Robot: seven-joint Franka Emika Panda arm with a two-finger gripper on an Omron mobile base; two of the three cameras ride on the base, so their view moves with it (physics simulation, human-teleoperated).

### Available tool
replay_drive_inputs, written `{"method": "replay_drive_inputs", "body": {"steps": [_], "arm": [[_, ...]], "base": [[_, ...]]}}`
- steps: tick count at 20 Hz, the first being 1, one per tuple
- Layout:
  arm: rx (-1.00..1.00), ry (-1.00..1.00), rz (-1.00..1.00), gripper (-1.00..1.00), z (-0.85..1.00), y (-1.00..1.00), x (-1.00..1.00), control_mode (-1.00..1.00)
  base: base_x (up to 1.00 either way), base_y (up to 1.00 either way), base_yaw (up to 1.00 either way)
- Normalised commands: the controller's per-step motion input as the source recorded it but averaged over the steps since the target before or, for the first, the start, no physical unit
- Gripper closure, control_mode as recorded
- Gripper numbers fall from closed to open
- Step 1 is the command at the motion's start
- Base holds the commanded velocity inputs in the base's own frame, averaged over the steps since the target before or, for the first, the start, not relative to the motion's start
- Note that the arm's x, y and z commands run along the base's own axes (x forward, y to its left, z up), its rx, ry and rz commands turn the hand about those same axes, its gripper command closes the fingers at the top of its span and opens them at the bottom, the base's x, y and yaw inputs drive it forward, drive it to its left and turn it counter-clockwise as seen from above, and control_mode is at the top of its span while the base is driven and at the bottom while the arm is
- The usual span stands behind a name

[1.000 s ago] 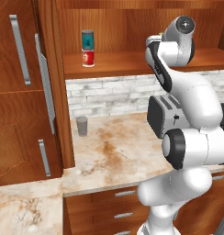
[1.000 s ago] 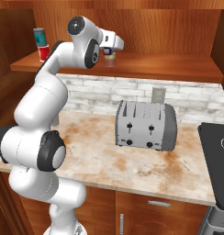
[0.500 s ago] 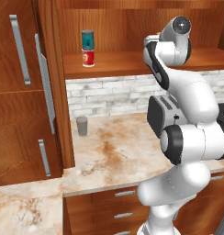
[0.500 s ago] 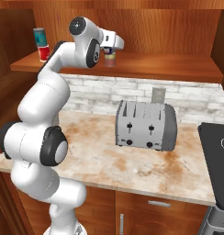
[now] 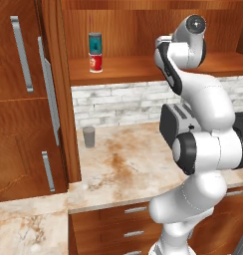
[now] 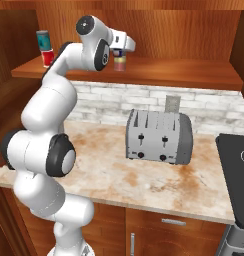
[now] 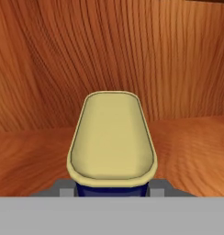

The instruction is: Stack two cans on top of the other two cans in the cabinet.

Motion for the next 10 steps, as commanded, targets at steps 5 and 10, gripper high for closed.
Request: {"method": "replay_drive_inputs", "body": {"steps": [5,10], "arm": [[0.00,0.00,0.00,1.00,-0.19,0.00,-0.02,-1.00],[0.00,0.00,0.00,1.00,-0.23,0.00,0.00,-1.00]], "base": [[0.00,0.00,0.00],[0.00,0.00,0.00]]}}
